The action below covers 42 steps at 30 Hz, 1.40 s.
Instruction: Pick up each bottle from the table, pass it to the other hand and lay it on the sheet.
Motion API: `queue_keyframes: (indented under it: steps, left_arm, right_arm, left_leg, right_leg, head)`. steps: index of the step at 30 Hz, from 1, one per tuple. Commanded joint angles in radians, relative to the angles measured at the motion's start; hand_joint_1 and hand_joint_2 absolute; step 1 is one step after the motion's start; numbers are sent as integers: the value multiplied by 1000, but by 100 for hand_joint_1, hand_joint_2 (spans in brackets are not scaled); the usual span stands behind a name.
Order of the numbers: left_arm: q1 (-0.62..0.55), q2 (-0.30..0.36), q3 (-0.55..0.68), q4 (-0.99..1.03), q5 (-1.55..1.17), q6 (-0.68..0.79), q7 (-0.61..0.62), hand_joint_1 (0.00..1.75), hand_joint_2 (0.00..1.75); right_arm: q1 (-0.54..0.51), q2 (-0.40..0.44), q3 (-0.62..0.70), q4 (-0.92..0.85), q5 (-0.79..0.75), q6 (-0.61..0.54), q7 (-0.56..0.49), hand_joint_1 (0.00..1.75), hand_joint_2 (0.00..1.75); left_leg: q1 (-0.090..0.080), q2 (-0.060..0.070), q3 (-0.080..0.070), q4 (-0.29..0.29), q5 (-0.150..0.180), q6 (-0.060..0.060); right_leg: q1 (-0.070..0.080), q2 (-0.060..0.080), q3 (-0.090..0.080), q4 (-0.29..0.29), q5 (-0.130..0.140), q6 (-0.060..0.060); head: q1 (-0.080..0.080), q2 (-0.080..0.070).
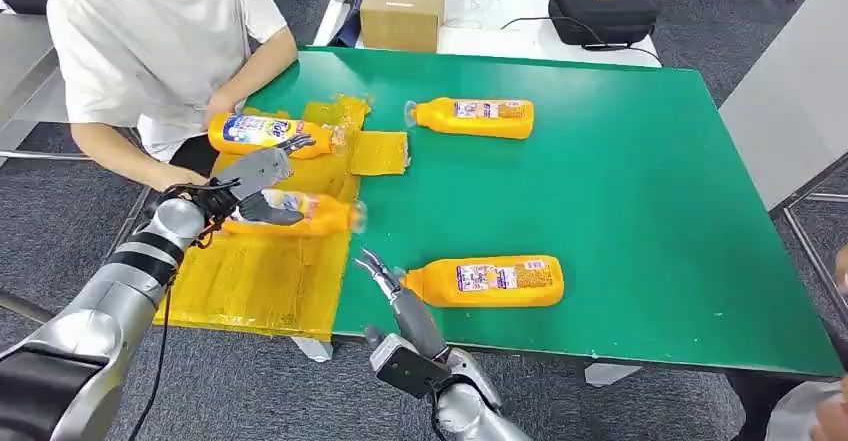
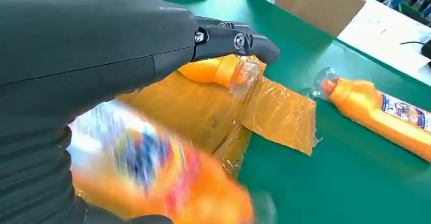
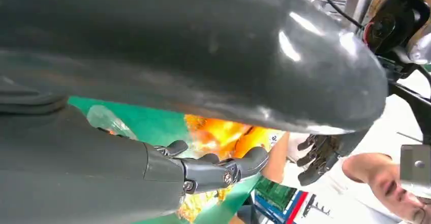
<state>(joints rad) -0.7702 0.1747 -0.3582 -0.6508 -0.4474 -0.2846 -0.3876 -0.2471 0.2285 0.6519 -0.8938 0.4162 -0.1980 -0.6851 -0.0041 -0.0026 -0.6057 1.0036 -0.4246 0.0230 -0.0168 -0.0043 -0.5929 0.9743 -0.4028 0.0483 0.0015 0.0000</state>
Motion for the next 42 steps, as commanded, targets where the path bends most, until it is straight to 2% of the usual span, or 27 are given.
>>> queue_keyframes:
  steps: [1,2,4,6,7,9,12,17,24,31,38,42]
  left_arm:
    - [63,52,-4,-163,56,-2,-6,0,175]
    - [85,57,2,-214,73,5,-1,0,175]
    - [104,63,2,-256,84,1,23,0,175]
    - [162,72,27,-351,117,24,23,0,175]
    - [219,80,48,-435,128,43,33,0,175]
    - [343,83,108,-583,157,71,57,0,175]
    - [436,73,161,-680,162,93,67,0,175]
    - [587,7,260,-851,187,153,91,0,175]
    - [644,-14,248,-919,178,147,89,0,175]
    - [632,-9,210,-915,175,128,76,0,175]
    - [634,-27,188,-936,175,128,64,0,175]
    - [639,-31,183,-942,172,130,62,0,175]
  right_arm:
    - [-63,-96,34,3,108,-66,57,0,0]
    - [-91,-130,42,-1,165,-122,89,0,0]
    - [-117,-161,23,-21,151,-95,89,0,0]
    - [-163,-227,-3,-58,272,-191,160,0,0]
    - [-183,-271,-33,-104,305,-193,193,0,175]
    - [-188,-345,-84,-168,384,-150,264,0,175]
    - [-157,-381,-137,-212,431,-119,276,0,175]
    - [-58,-456,-177,-275,507,-102,337,0,175]
    - [-28,-469,-193,-279,506,-46,352,0,175]
    - [-11,-471,-163,-245,462,49,332,0,175]
    - [-12,-512,-139,-224,501,63,392,0,175]
    - [-20,-513,-142,-218,499,66,390,0,175]
  left_leg:
    - [1,2,3,0,-1,-1]
    - [1,2,2,0,-1,-1]
    - [0,1,1,0,0,-1]
    - [1,1,1,1,-1,-1]
    - [0,1,1,1,-1,-1]
    - [-1,2,0,0,0,0]
    - [-1,3,3,0,-2,0]
    - [-2,0,3,0,-2,0]
    - [0,0,2,1,-3,-1]
    - [0,-1,1,0,-2,-1]
    - [-1,-1,1,0,-2,0]
    - [-1,-1,0,0,-2,0]
  right_leg:
    - [1,2,2,0,-1,-2]
    - [1,2,2,-1,0,-1]
    - [0,1,1,0,0,-1]
    - [1,1,1,0,0,-1]
    - [0,1,1,0,0,-1]
    - [-1,2,0,0,1,0]
    - [-1,3,3,-1,0,0]
    - [-1,0,3,-2,-1,0]
    - [0,1,2,-1,-2,-1]
    - [0,0,2,-2,-1,-1]
    - [0,-1,1,-2,-1,0]
    - [-1,0,1,-2,0,0]
  head:
    - [0,0]
    - [0,0]
    - [0,0]
    - [0,0]
    - [0,0]
    - [0,0]
    - [0,0]
    - [0,0]
    - [0,0]
    - [0,0]
    - [0,0]
    - [0,0]
